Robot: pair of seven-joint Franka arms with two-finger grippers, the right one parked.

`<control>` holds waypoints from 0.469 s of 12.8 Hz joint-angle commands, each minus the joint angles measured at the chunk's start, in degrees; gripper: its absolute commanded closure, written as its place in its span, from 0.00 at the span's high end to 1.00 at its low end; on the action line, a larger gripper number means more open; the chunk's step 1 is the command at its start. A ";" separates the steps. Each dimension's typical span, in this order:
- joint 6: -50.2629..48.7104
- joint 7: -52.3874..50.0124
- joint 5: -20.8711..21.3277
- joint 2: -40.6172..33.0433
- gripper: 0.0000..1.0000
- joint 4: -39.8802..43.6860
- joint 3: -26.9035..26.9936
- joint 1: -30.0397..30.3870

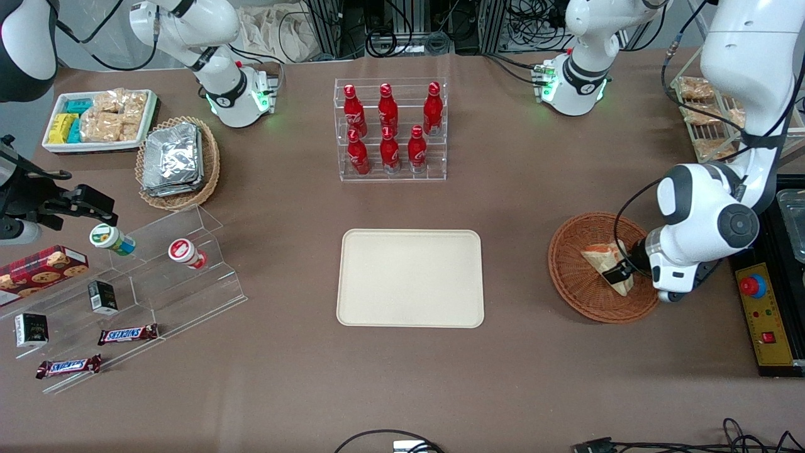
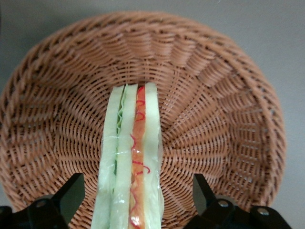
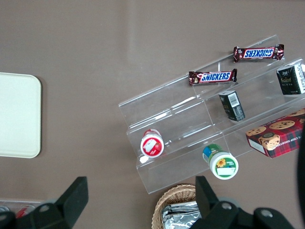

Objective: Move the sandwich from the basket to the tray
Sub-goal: 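Close the left gripper on the wrapped sandwich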

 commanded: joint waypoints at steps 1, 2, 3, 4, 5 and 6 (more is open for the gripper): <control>0.32 -1.90 0.24 0.43 0.38 0.00 -0.19 0.04; 0.23 -2.26 0.42 0.43 0.00 -0.09 -0.19 -0.05; 0.06 -2.35 0.33 -0.01 0.00 0.26 -0.19 -0.05; -0.64 -2.43 0.33 -0.45 0.00 1.13 -0.19 -0.05; -3.17 -2.17 0.51 -0.71 0.00 3.93 -0.19 -0.05; -7.55 -1.91 0.77 -0.71 0.00 7.35 -0.28 -0.14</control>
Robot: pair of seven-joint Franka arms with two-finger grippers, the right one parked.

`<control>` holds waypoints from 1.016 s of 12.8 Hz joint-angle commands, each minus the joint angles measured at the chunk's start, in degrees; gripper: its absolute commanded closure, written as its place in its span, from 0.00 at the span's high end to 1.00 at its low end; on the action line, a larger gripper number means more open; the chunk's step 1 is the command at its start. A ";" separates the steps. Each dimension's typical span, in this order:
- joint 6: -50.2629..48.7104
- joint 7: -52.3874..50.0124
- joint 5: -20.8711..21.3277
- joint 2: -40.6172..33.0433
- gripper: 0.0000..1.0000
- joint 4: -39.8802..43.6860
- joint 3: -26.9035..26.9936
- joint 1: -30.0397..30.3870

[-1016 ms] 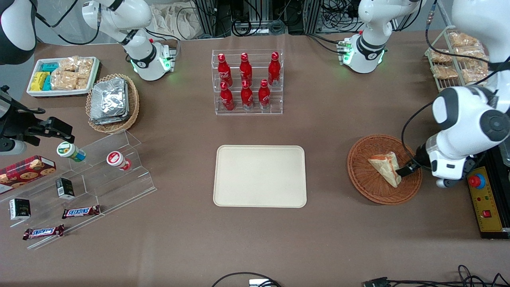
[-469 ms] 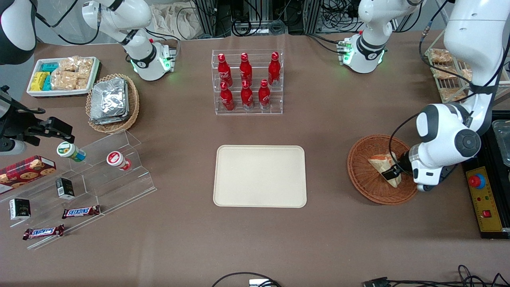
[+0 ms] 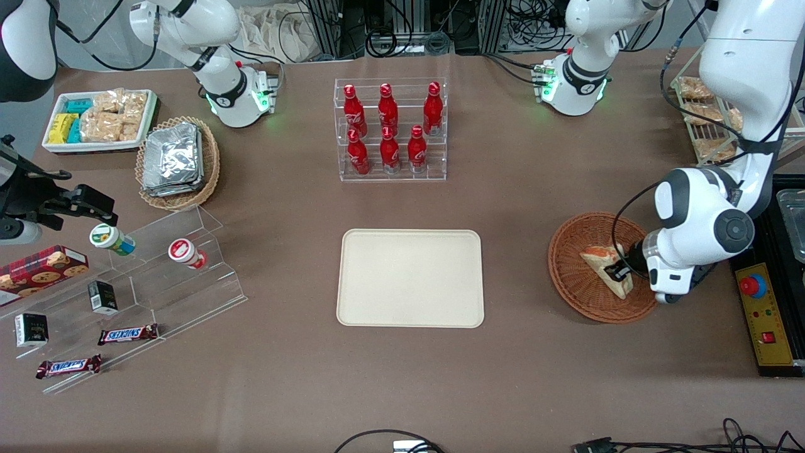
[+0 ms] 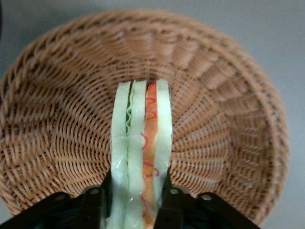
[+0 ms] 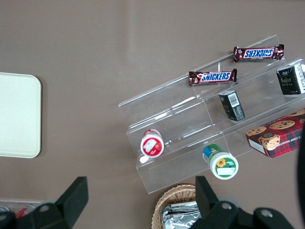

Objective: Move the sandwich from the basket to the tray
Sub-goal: 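Close the left gripper on the wrapped sandwich, then lift the sandwich and carry it toward the cream tray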

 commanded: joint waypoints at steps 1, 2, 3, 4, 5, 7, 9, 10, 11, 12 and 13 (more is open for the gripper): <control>-11.95 -0.35 1.40 -1.09 0.00 9.41 -0.34 -0.13; -18.89 -0.26 2.80 -1.00 0.00 14.50 -0.51 -0.22; -24.52 0.17 3.86 -0.82 0.00 19.08 -0.60 -0.48; -28.06 0.79 3.87 -0.74 0.00 23.65 -0.69 -1.79; -29.40 0.88 3.96 -0.73 0.00 26.91 -0.69 -3.28; -28.71 4.63 3.96 -0.12 0.00 31.32 -0.78 -7.76; -28.63 6.94 4.05 0.76 0.00 33.53 -0.69 -12.77; -28.62 6.77 3.35 0.85 0.00 34.50 -0.69 -14.18; -28.62 7.03 2.48 0.93 0.00 34.59 -0.95 -14.81; -27.84 7.64 0.64 2.24 0.00 34.77 -2.09 -15.68; -25.75 7.39 0.53 4.43 0.03 35.73 -2.97 -16.74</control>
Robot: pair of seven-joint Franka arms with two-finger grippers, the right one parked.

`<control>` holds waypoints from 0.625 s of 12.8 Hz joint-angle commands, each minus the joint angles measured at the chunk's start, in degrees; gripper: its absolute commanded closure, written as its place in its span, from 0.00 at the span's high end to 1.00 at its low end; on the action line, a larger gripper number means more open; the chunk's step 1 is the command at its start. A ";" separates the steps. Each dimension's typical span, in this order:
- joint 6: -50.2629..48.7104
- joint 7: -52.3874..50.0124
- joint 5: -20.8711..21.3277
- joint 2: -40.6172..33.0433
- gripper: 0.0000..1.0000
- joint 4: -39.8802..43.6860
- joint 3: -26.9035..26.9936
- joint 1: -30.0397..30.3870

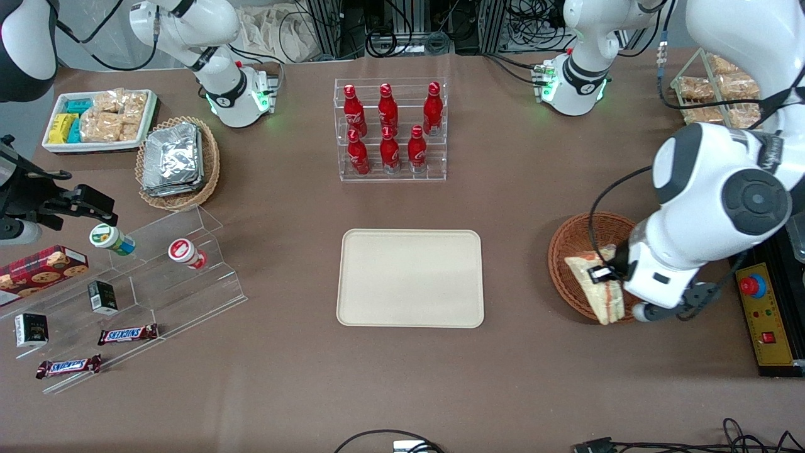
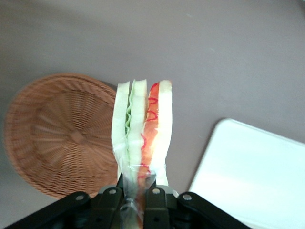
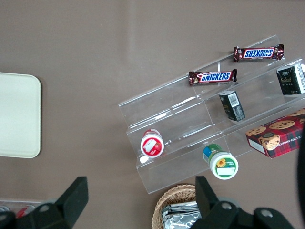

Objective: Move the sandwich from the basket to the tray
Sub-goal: 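Lift the sandwich and carry it toward the cream tray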

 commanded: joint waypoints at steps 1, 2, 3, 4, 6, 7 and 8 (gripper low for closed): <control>2.91 1.33 -0.95 7.10 0.03 4.16 -1.11 -2.94; 3.01 1.24 -0.25 9.04 0.02 4.86 -1.11 -5.40; 3.27 1.33 0.63 10.36 0.02 4.87 -1.02 -8.12; 3.80 1.24 1.24 12.81 0.03 5.13 -1.02 -9.89; 8.09 1.15 1.34 16.95 0.04 4.61 -1.02 -13.23; 9.41 1.15 1.43 18.80 0.04 4.61 -1.02 -15.07; 10.30 1.41 1.51 20.29 0.04 4.61 -1.02 -16.05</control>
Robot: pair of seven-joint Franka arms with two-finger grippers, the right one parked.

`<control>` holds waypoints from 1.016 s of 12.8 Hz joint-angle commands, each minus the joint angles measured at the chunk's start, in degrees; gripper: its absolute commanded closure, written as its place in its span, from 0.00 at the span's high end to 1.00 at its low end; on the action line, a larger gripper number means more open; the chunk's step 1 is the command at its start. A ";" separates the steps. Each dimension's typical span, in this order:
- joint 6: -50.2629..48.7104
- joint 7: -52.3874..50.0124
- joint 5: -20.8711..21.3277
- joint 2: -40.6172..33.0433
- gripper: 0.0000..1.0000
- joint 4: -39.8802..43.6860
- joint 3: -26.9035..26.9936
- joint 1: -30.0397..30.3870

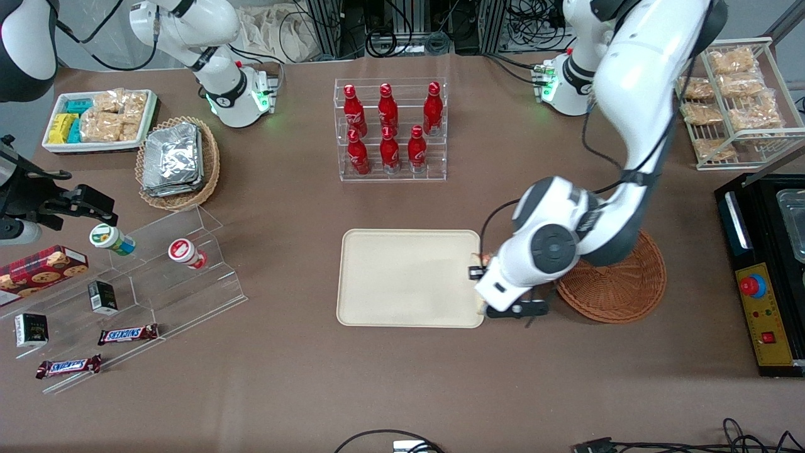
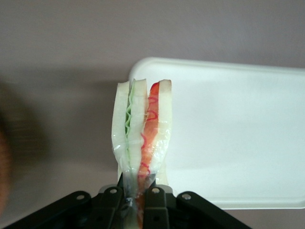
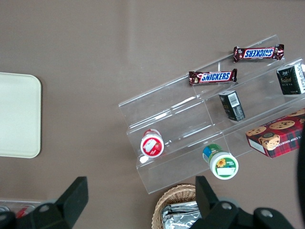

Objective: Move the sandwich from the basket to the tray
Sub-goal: 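Lower the sandwich onto the tray and open the left gripper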

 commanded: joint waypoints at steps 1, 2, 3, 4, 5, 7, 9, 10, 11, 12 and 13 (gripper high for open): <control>1.25 0.67 0.85 5.05 0.07 2.87 0.29 -2.82; 1.69 0.67 1.03 6.11 0.12 2.78 0.38 -3.61; 1.78 1.02 1.55 6.91 0.20 2.78 0.46 -3.88; 1.78 0.93 3.03 7.00 0.66 2.78 0.46 -3.79; 1.61 1.02 4.01 6.40 1.00 2.78 0.55 -3.53; 1.17 0.32 3.75 4.30 1.00 3.31 0.46 -3.26; 1.17 0.67 3.40 1.39 1.00 3.14 0.46 -3.26; 0.56 0.84 3.31 -0.62 1.00 2.44 0.55 -2.48; -1.45 0.93 3.05 -4.04 1.00 0.43 0.38 -1.08; -2.60 1.02 2.96 -8.94 1.00 -3.85 0.20 0.76; -2.61 1.11 2.96 -14.39 1.00 -9.64 0.20 1.56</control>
